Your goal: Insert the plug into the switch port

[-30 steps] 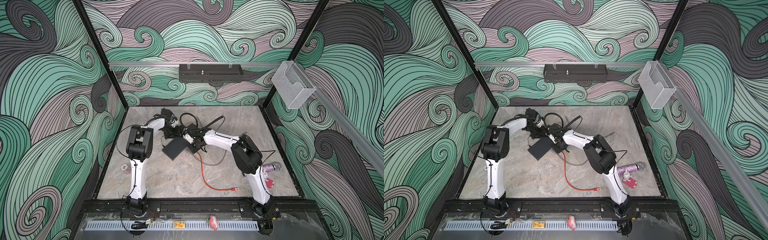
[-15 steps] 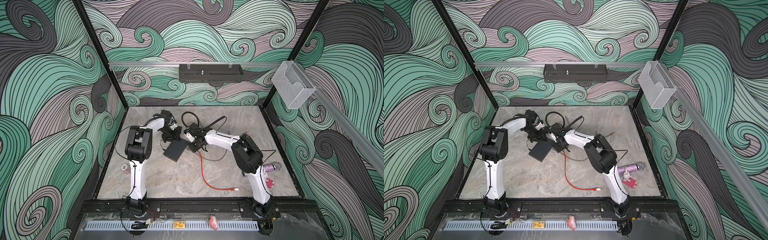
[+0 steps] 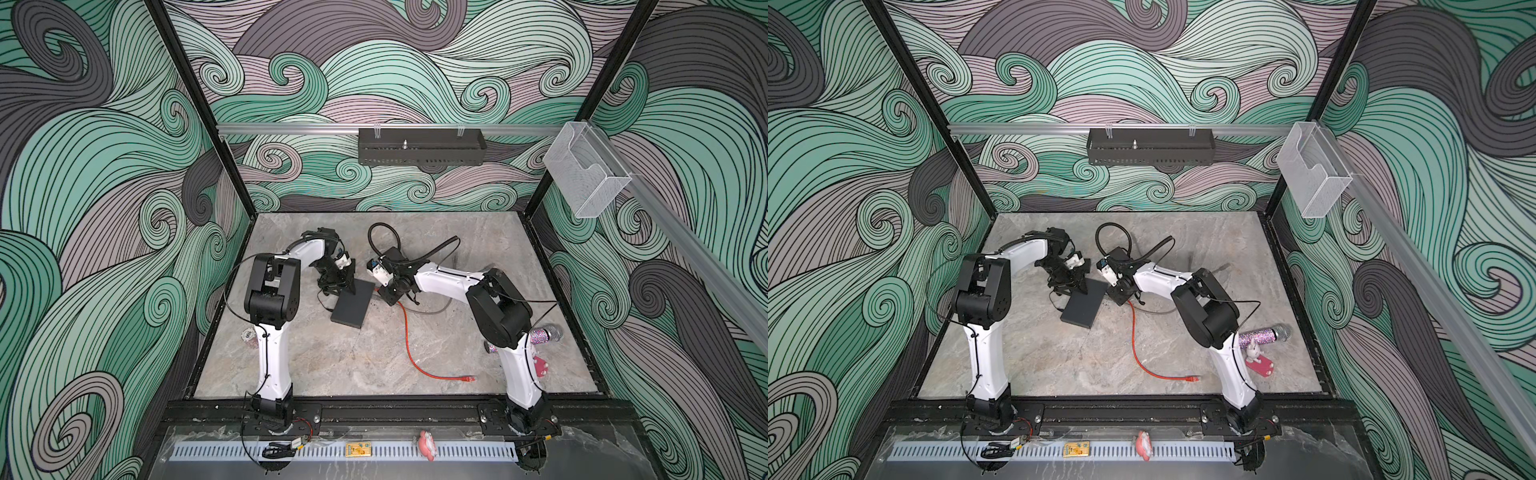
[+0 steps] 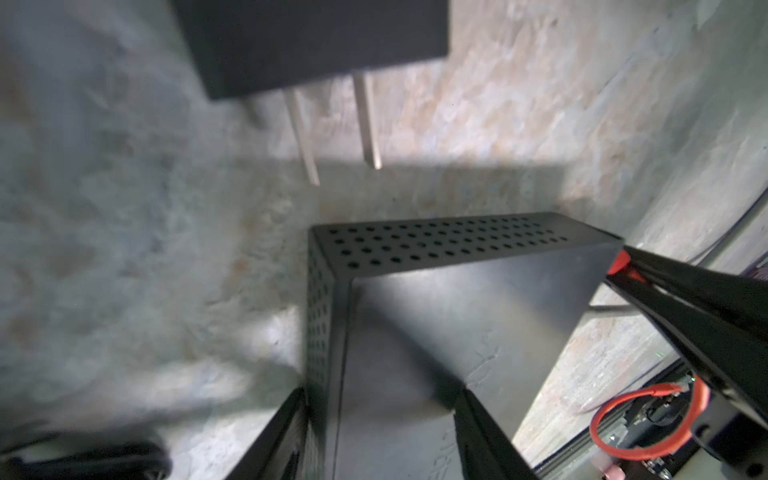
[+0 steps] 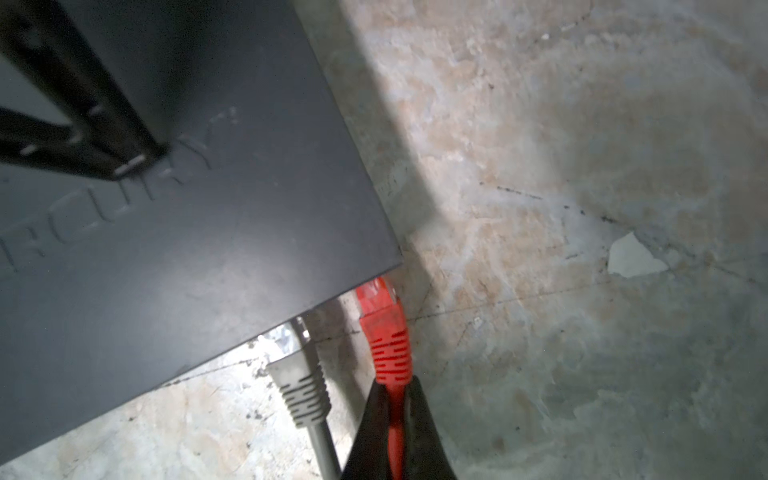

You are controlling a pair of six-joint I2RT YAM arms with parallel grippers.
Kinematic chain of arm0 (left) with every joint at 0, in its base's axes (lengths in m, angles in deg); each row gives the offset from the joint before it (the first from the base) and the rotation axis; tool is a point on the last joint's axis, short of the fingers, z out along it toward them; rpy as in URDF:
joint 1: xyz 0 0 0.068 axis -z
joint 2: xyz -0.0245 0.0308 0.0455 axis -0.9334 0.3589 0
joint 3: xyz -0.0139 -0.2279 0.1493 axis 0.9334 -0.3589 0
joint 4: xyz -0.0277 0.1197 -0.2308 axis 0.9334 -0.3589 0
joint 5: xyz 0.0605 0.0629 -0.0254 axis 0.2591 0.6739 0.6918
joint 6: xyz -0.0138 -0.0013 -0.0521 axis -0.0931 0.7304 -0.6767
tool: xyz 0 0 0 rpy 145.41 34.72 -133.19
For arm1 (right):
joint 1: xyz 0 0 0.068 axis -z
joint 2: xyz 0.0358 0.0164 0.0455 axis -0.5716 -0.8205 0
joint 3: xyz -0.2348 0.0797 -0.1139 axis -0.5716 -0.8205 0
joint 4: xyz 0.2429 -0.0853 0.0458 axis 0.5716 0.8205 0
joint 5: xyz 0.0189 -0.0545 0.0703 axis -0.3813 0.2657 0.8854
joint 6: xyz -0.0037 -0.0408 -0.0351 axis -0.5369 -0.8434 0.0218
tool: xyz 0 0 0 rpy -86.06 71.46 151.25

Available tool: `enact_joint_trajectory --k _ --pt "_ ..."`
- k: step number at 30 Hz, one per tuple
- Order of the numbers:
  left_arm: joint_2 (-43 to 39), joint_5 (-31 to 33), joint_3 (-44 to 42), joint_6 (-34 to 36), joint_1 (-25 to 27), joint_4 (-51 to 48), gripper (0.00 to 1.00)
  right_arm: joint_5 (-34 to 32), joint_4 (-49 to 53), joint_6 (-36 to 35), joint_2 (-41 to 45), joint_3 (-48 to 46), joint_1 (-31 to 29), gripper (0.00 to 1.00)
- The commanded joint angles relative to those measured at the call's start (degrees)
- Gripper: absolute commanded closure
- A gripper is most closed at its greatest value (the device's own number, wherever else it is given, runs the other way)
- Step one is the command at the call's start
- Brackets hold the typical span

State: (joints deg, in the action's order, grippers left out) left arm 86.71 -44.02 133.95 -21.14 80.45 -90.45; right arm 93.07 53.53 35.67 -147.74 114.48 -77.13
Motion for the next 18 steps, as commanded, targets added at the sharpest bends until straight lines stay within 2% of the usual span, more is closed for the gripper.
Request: enact_joint_trajectory --k 1,3,8,18 --pt "0.67 -4.94 -0.79 0.55 1.11 -3.12 0.46 8.62 -8.44 -6.88 1.82 1.22 -0.33 0.93" --pt "0.87 -4.94 -0.78 0.25 1.15 -2.86 0.46 12.22 -7.42 -11.38 1.86 1.07 0.16 0.93" --pt "1.28 -5.23 -0.88 -0.61 1.17 -1.77 0.46 11.81 -12.30 -17.13 4.16 -3.58 0.25 0.93" --pt "2.35 -6.82 0.26 -1.95 2.17 0.65 0.47 12.01 -9.85 -20.59 3.54 -2.22 0.17 0.94"
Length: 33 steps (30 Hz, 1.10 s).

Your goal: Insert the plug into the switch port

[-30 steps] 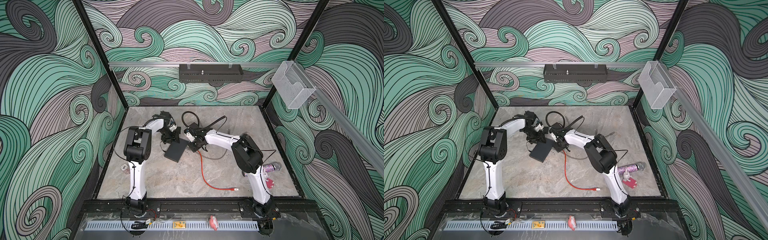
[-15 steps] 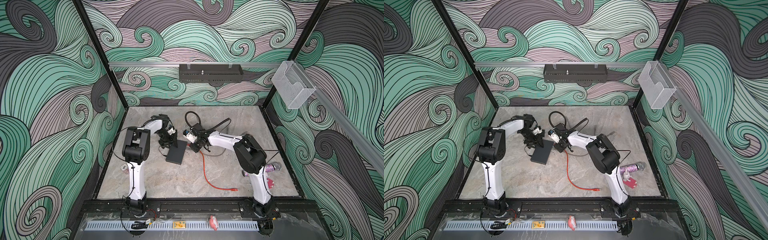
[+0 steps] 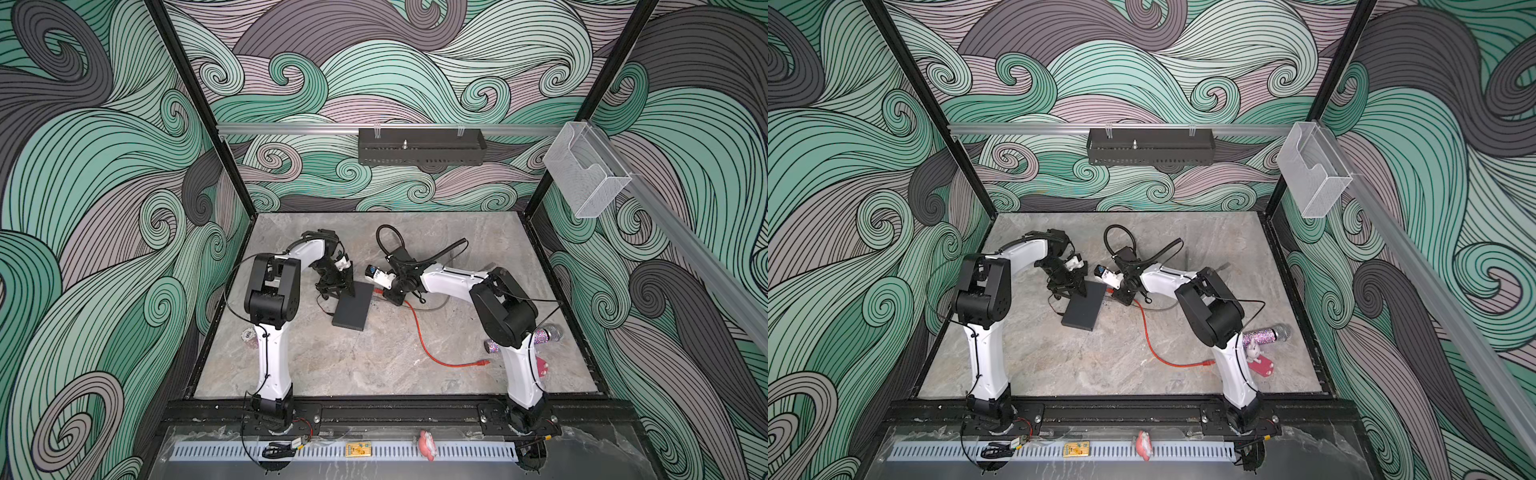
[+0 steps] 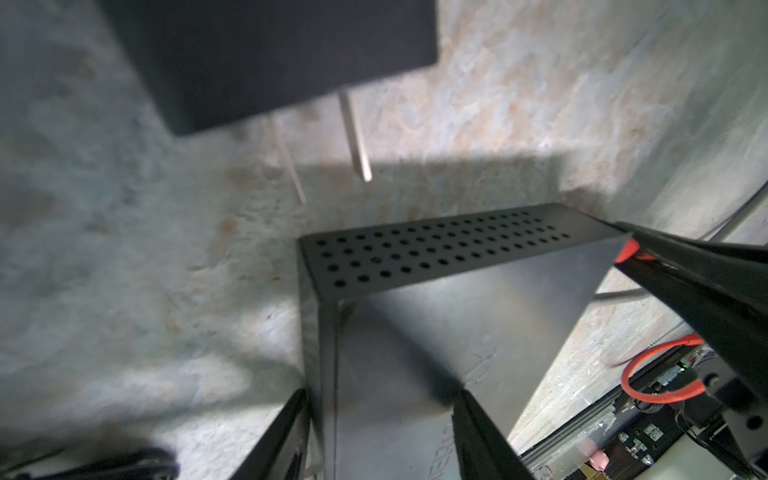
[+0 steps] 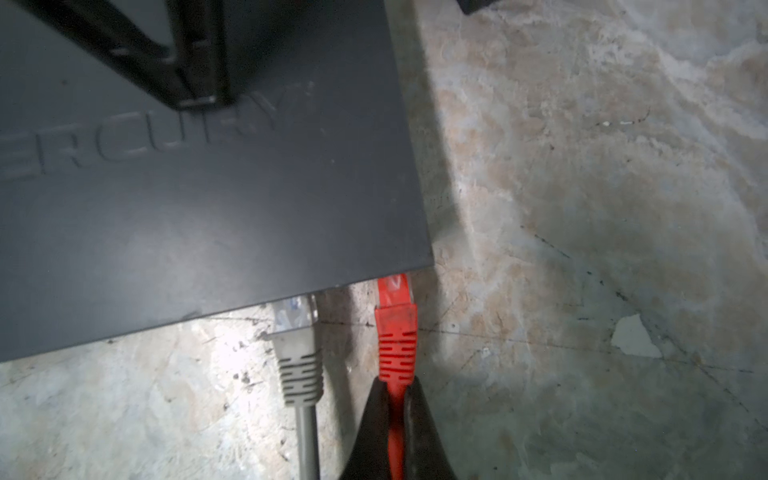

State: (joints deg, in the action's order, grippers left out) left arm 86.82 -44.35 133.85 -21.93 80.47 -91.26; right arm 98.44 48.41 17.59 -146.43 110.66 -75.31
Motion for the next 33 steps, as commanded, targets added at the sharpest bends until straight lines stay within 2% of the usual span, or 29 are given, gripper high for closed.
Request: enact_joint_trajectory --k 1,7,11,16,21,28,33 --pt "2.50 -6.66 0.53 -1.01 2.34 1.49 0.47 6.77 -4.46 -2.74 2.13 2.07 -1.66 0.94" --pt "2.20 -2.34 0.81 -1.82 3.25 2.51 0.48 7.50 -4.68 -2.94 1.99 2.61 -1.65 0.94" --pt "1.30 -2.01 0.48 -4.14 3.23 5.41 0.46 7.25 -3.83 -3.50 1.80 2.58 -1.66 0.94" --pt "2.32 -7.48 1.16 -5.79 3.08 7.29 0.46 7.23 -3.87 -3.44 2.10 2.04 -1.56 0.94" --pt "4.30 -7.86 2.40 -4.17 3.15 4.78 0.47 7.91 -3.93 -3.58 2.02 1.88 -1.54 0.94" --pt "3.08 1.05 1.68 -3.90 3.10 4.43 0.46 7.24 -4.16 -6.32 1.44 2.18 -1.48 0.93" --pt "4.01 0.91 2.97 -3.15 3.11 4.61 0.46 11.51 -3.78 -10.85 2.61 1.23 -0.95 0.93"
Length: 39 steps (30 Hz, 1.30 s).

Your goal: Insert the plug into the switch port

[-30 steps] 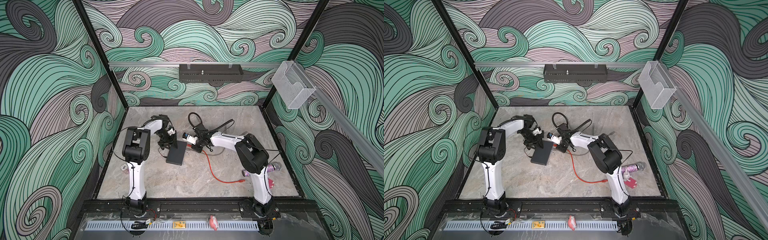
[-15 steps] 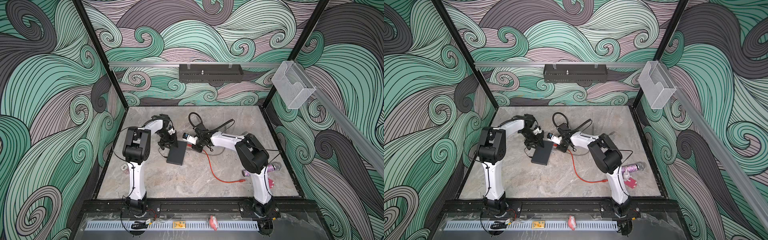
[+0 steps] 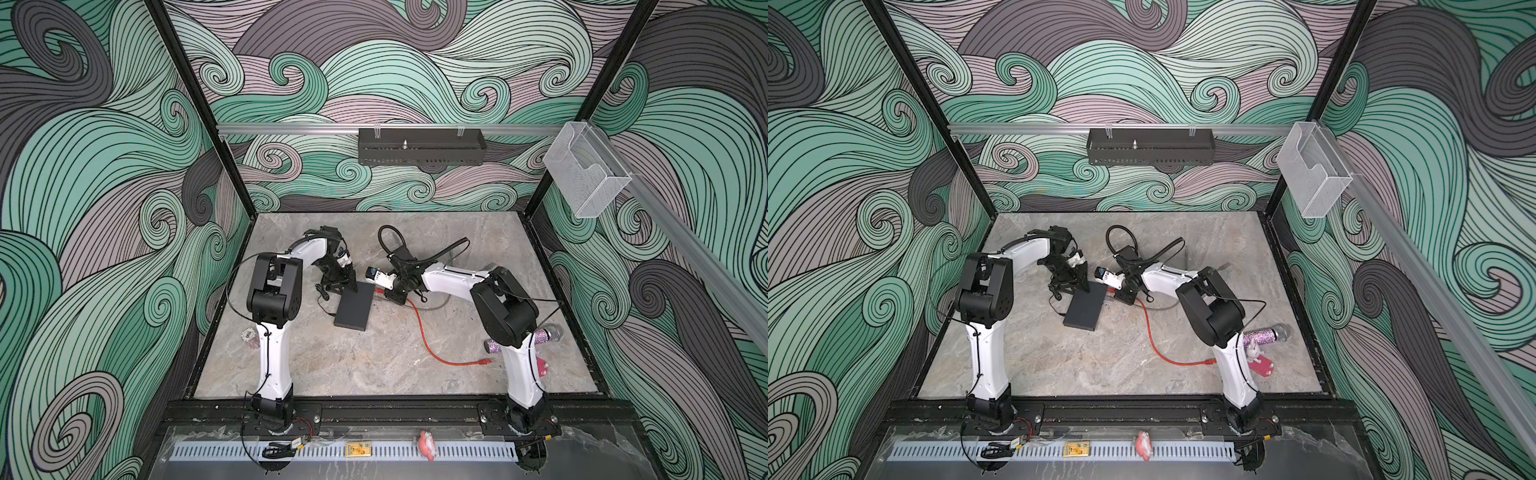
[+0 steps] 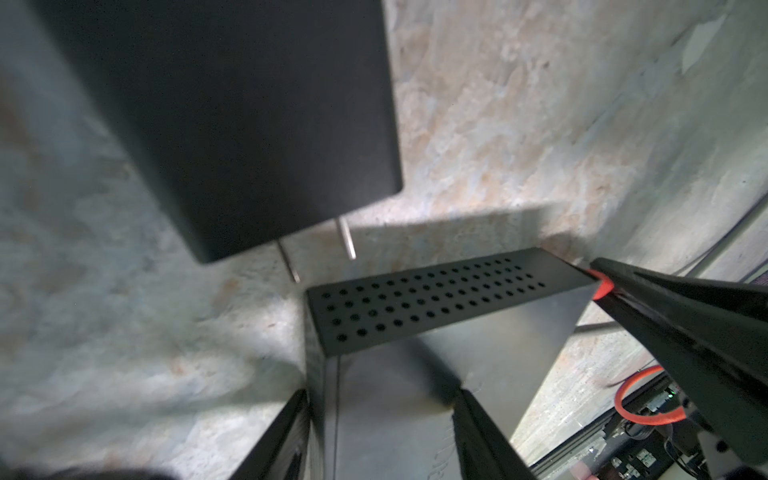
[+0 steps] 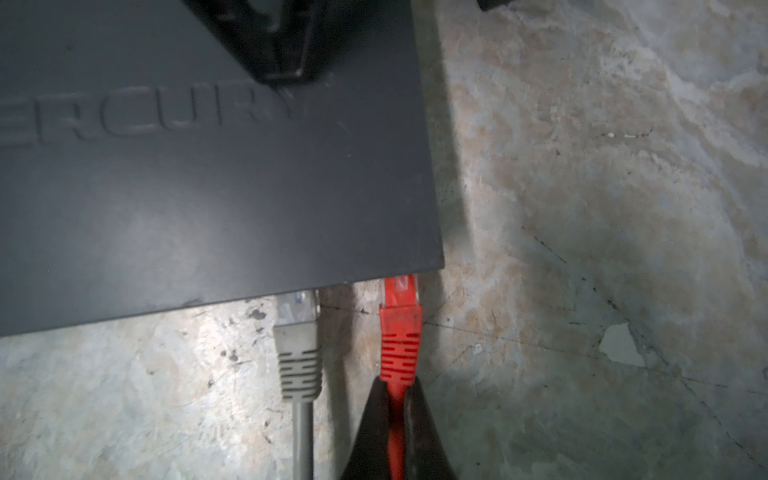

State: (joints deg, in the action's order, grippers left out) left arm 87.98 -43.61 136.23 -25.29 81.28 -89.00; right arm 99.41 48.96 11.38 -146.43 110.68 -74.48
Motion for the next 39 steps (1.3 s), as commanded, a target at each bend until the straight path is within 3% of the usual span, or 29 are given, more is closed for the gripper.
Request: enact_joint_trajectory --k 1,11,21,39 --pt "3.15 -0.46 0.78 0.31 2.37 2.40 0.46 11.59 -4.29 -5.64 2.79 0.95 -1.79 0.93" --pt "3.88 -2.66 0.81 1.01 3.44 3.80 0.47 21.46 2.30 -8.02 0.69 4.61 -2.58 0.93" --pt "3.78 -3.89 -1.27 0.98 4.04 4.93 0.48 15.56 1.25 -2.69 -1.13 6.34 -2.91 0.93" --pt "4.07 -5.03 -2.39 0.28 5.72 6.43 0.48 14.80 0.15 -0.38 -2.86 9.76 -4.77 0.94"
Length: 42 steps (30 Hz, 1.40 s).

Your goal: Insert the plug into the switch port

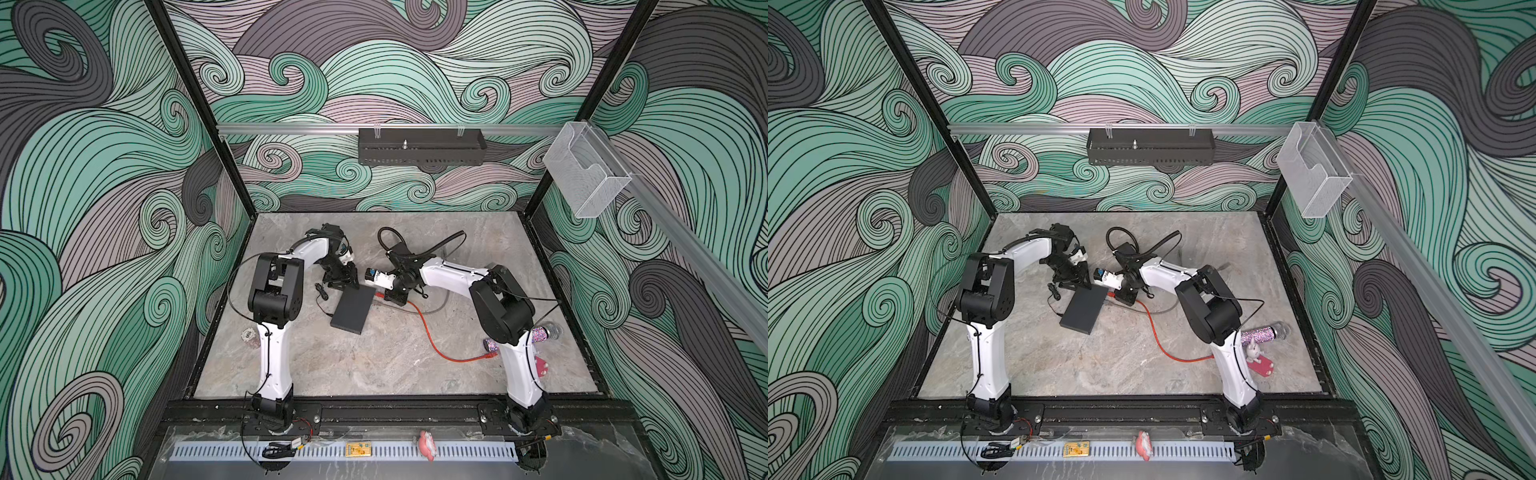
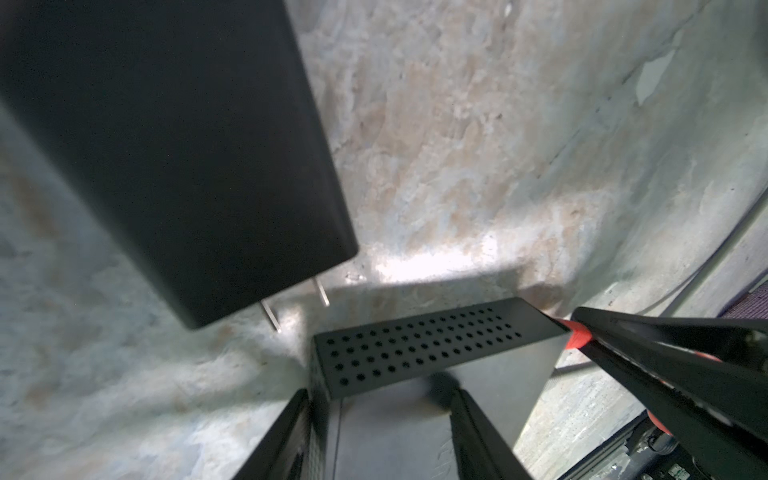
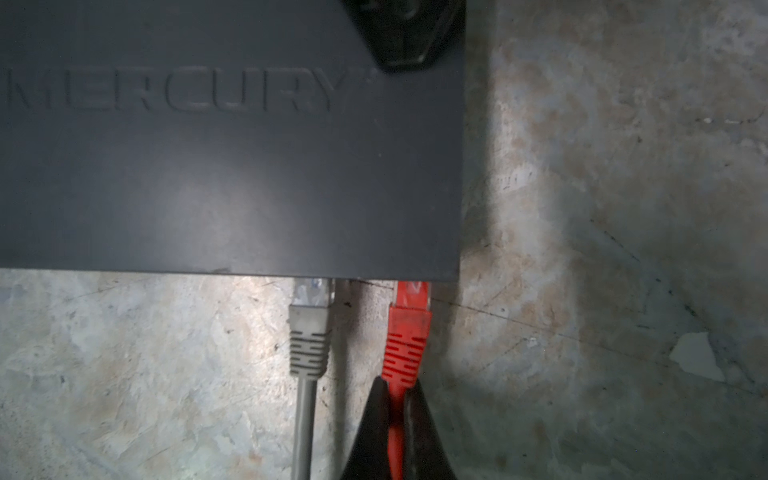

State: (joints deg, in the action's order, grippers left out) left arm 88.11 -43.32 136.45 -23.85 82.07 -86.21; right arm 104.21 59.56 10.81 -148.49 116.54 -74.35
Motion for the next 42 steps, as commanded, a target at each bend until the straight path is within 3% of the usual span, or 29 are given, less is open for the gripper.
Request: enact_joint_trajectory --k 1,23,42 --pt "3.89 -5.38 -2.83 -1.26 5.02 3.89 0.48 10.13 -10.53 0.15 -0.74 3.99 -4.95 0.94" --pt "4.35 -6.88 -3.59 -1.71 6.07 5.18 0.49 11.79 -12.41 2.73 -3.45 6.81 -6.22 0.94" --pt "4.81 -6.91 -3.55 -1.66 6.41 5.19 0.49 12.45 -14.86 5.03 -0.75 7.04 -6.83 0.94"
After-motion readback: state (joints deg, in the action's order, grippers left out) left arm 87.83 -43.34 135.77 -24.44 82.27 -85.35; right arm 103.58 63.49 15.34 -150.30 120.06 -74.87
